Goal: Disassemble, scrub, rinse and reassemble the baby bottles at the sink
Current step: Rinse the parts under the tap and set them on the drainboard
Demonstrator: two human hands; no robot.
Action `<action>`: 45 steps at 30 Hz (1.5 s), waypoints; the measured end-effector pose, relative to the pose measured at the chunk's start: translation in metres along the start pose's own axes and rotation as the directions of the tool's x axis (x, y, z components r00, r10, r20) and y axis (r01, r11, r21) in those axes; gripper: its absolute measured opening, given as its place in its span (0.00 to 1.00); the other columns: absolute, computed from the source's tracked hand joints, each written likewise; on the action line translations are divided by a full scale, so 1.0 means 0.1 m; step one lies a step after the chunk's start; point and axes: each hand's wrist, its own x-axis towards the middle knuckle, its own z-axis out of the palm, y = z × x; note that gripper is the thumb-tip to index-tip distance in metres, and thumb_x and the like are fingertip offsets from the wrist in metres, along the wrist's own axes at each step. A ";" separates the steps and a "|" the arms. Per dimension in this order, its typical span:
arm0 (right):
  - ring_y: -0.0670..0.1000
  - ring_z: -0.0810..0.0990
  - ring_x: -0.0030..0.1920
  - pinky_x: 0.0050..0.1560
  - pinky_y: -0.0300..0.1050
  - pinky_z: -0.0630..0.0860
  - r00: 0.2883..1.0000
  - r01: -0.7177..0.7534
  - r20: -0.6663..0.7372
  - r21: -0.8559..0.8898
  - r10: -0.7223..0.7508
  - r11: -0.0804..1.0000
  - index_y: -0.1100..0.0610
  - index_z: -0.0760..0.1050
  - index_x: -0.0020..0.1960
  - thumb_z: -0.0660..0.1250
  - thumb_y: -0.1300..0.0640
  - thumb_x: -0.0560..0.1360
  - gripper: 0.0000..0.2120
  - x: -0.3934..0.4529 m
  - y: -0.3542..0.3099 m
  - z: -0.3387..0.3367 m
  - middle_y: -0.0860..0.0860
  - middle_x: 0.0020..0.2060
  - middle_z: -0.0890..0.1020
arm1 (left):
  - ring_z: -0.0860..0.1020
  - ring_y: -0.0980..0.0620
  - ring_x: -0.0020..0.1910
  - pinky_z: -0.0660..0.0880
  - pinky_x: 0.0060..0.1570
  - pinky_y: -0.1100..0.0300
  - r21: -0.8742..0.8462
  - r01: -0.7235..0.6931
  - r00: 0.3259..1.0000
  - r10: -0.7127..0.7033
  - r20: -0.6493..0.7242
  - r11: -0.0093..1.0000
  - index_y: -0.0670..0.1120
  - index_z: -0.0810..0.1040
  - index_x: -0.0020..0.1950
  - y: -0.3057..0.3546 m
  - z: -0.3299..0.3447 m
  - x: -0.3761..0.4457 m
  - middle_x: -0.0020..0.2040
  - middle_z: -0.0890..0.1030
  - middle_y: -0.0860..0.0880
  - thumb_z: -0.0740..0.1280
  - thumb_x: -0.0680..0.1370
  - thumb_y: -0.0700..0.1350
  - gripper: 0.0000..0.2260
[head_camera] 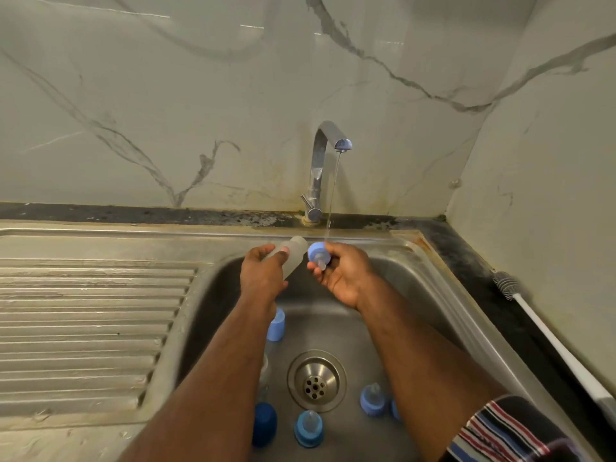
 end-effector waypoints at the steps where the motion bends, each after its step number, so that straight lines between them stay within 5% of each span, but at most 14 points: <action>1: 0.52 0.79 0.33 0.28 0.40 0.74 1.000 -0.008 0.000 -0.004 0.008 1.000 0.66 0.75 0.58 0.59 0.59 0.81 0.13 0.00 -0.01 0.02 0.61 0.40 0.80 | 0.76 0.46 0.55 0.80 0.45 0.55 -0.004 0.001 1.000 -0.001 0.004 1.000 0.48 0.76 0.67 0.00 0.00 0.00 0.60 0.75 0.45 0.72 0.79 0.47 0.16; 4: 0.50 0.75 0.30 0.24 0.38 0.71 0.998 -0.058 -0.019 0.103 0.061 0.993 0.66 0.74 0.58 0.60 0.55 0.81 0.14 0.03 -0.02 0.08 0.60 0.37 0.78 | 0.76 0.50 0.50 0.80 0.44 0.55 -0.012 0.001 1.000 0.000 0.019 1.000 0.48 0.76 0.66 0.00 0.00 0.00 0.59 0.75 0.45 0.72 0.79 0.47 0.16; 7: 0.53 0.79 0.36 0.26 0.39 0.76 0.996 -0.083 -0.004 0.158 0.085 0.984 0.64 0.74 0.60 0.67 0.50 0.80 0.18 0.02 -0.02 0.13 0.63 0.46 0.79 | 0.75 0.51 0.49 0.80 0.44 0.55 -0.025 0.011 1.000 -0.010 0.027 1.000 0.49 0.76 0.65 -0.03 0.02 0.01 0.59 0.76 0.46 0.72 0.79 0.48 0.15; 9: 0.53 0.80 0.35 0.28 0.37 0.77 0.997 -0.077 0.016 0.152 0.076 0.985 0.65 0.74 0.60 0.71 0.56 0.78 0.16 0.02 -0.03 0.14 0.64 0.50 0.78 | 0.76 0.49 0.51 0.80 0.43 0.56 -0.031 0.020 1.000 -0.019 0.022 0.999 0.49 0.76 0.65 -0.02 0.02 0.01 0.60 0.76 0.46 0.72 0.80 0.48 0.15; 12: 0.48 0.75 0.30 0.24 0.35 0.69 0.998 -0.058 0.034 0.068 0.056 0.996 0.65 0.74 0.58 0.68 0.62 0.79 0.10 0.01 -0.06 0.13 0.62 0.48 0.78 | 0.76 0.46 0.55 0.81 0.45 0.54 -0.044 0.039 0.999 -0.038 0.010 0.998 0.49 0.75 0.64 -0.02 0.00 0.02 0.60 0.75 0.45 0.71 0.80 0.47 0.14; 17: 0.45 0.62 0.23 0.24 0.39 0.58 0.993 0.003 -0.112 -0.223 -0.029 0.975 0.62 0.74 0.52 0.64 0.48 0.80 0.16 0.00 -0.13 0.26 0.54 0.32 0.73 | 0.76 0.45 0.56 0.82 0.49 0.52 -0.045 0.062 0.998 -0.061 0.034 0.997 0.49 0.74 0.65 -0.03 0.01 0.03 0.61 0.75 0.45 0.71 0.80 0.47 0.14; 20: 0.46 0.67 0.26 0.25 0.38 0.64 0.997 -0.003 -0.076 -0.139 -0.008 0.990 0.58 0.74 0.55 0.66 0.45 0.80 0.15 0.01 -0.16 0.32 0.57 0.41 0.77 | 0.76 0.46 0.56 0.81 0.49 0.52 -0.063 0.072 0.996 -0.069 0.060 0.995 0.49 0.75 0.65 -0.02 0.01 0.02 0.60 0.75 0.45 0.70 0.80 0.47 0.14; 23: 0.51 0.76 0.37 0.34 0.42 0.73 0.999 0.043 -0.007 -0.074 -0.043 0.996 0.56 0.76 0.53 0.67 0.64 0.79 0.05 -0.01 -0.19 0.29 0.57 0.47 0.80 | 0.75 0.44 0.59 0.81 0.52 0.50 -0.080 0.090 0.995 -0.086 0.057 0.993 0.49 0.74 0.66 -0.03 0.01 0.02 0.62 0.75 0.45 0.70 0.81 0.46 0.14; 26: 0.54 0.81 0.43 0.36 0.45 0.76 0.982 0.108 -0.136 -0.147 -0.128 0.983 0.58 0.77 0.48 0.60 0.75 0.73 0.15 0.03 -0.17 0.21 0.56 0.48 0.84 | 0.76 0.43 0.59 0.82 0.52 0.50 -0.096 0.118 0.990 -0.110 0.089 0.988 0.49 0.75 0.65 -0.01 0.02 -0.01 0.61 0.75 0.45 0.70 0.81 0.45 0.14; 31: 0.54 0.80 0.37 0.26 0.39 0.67 0.942 0.046 -0.263 -0.511 -0.207 0.859 0.57 0.79 0.51 0.62 0.57 0.79 0.07 0.09 -0.15 0.20 0.58 0.44 0.83 | 0.77 0.46 0.55 0.81 0.56 0.47 -0.063 0.098 0.976 -0.084 0.200 0.993 0.50 0.77 0.63 -0.02 0.01 -0.05 0.58 0.76 0.48 0.72 0.79 0.41 0.14; 34: 0.51 0.75 0.33 0.26 0.39 0.66 0.977 0.018 -0.158 -0.602 -0.141 0.799 0.54 0.79 0.52 0.65 0.46 0.80 0.12 0.04 -0.14 0.12 0.55 0.38 0.81 | 0.77 0.51 0.53 0.80 0.54 0.53 0.042 -0.049 0.961 0.036 0.274 0.998 0.50 0.79 0.63 -0.03 0.01 -0.06 0.54 0.77 0.53 0.74 0.76 0.36 0.18; 38: 0.51 0.80 0.45 0.35 0.38 0.74 0.957 0.165 -0.089 -0.617 -0.276 0.769 0.55 0.82 0.58 0.67 0.61 0.80 0.09 0.05 -0.08 0.00 0.49 0.44 0.82 | 0.75 0.57 0.51 0.77 0.49 0.62 0.138 -0.192 0.932 0.137 0.335 0.972 0.52 0.78 0.62 -0.04 0.03 -0.08 0.52 0.74 0.59 0.75 0.73 0.33 0.22; 42: 0.53 0.83 0.51 0.55 0.48 0.81 0.917 0.300 -0.054 -0.558 -0.394 0.774 0.55 0.84 0.48 0.73 0.65 0.75 0.06 0.08 -0.05 0.00 0.49 0.45 0.85 | 0.76 0.56 0.49 0.79 0.48 0.59 0.218 -0.169 0.935 0.086 0.345 0.961 0.51 0.72 0.64 -0.07 0.05 -0.08 0.51 0.74 0.56 0.77 0.73 0.40 0.24; 45: 0.51 0.81 0.43 0.43 0.45 0.81 0.916 0.263 -0.116 -0.547 -0.383 0.795 0.54 0.81 0.50 0.73 0.61 0.74 0.05 0.06 -0.05 0.03 0.50 0.43 0.83 | 0.78 0.52 0.49 0.83 0.49 0.52 0.262 -0.152 0.953 0.071 0.293 0.953 0.52 0.69 0.63 -0.08 0.05 -0.08 0.50 0.74 0.53 0.77 0.74 0.43 0.23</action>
